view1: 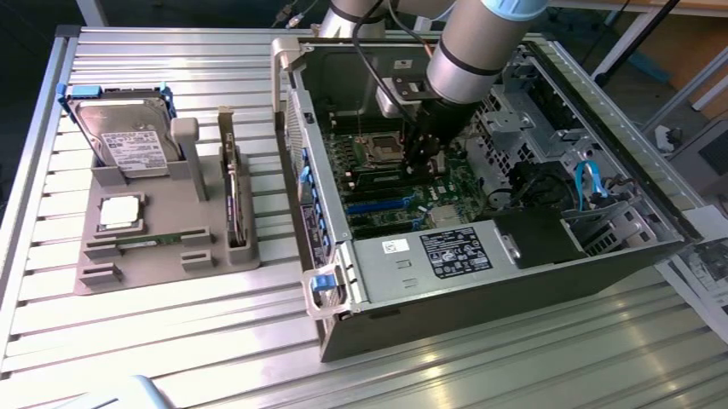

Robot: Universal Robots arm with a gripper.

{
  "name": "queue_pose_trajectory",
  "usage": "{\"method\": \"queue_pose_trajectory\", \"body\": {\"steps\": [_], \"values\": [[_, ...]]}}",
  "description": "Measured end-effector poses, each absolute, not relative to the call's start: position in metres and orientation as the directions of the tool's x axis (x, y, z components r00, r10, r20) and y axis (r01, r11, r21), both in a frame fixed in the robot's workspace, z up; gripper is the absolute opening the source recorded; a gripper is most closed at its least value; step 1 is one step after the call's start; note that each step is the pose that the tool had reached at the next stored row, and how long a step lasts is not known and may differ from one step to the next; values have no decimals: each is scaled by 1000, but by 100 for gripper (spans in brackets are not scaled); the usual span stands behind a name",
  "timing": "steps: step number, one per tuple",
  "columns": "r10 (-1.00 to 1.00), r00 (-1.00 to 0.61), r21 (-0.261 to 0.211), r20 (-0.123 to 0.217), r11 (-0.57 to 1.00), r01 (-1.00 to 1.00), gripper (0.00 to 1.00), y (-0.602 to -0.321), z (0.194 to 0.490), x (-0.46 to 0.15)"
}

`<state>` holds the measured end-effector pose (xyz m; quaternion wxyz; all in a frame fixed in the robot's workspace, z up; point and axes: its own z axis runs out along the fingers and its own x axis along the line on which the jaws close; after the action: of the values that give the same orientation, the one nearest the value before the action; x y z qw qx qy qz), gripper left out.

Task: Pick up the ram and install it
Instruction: 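Insert the ram into the slot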

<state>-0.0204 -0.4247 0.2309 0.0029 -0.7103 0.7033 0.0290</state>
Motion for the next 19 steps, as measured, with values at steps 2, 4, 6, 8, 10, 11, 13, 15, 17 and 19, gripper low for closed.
{"method": "queue_pose_trajectory", "body": {"steps": [2,4,6,8,10,11,13,15,17,19], "values": [[-999,9,37,-45,-11,-999,13,-425,231,-20],[-999,9,36,-45,-11,-999,13,-425,230,-20],[-999,9,36,-45,-11,-999,13,-425,230,-20],[-999,8,37,-45,-10,-999,13,-425,229,-20],[-999,7,37,-45,-8,-999,13,-424,229,-20],[-999,7,37,-45,-8,-999,13,-424,229,-20],[-999,6,37,-45,-8,-999,13,-424,229,-20],[-999,6,37,-45,-8,-999,13,-424,229,-20],[-999,6,36,-46,-8,-999,13,-424,229,-20],[-999,6,36,-46,-8,-999,13,-424,230,-20]]}}
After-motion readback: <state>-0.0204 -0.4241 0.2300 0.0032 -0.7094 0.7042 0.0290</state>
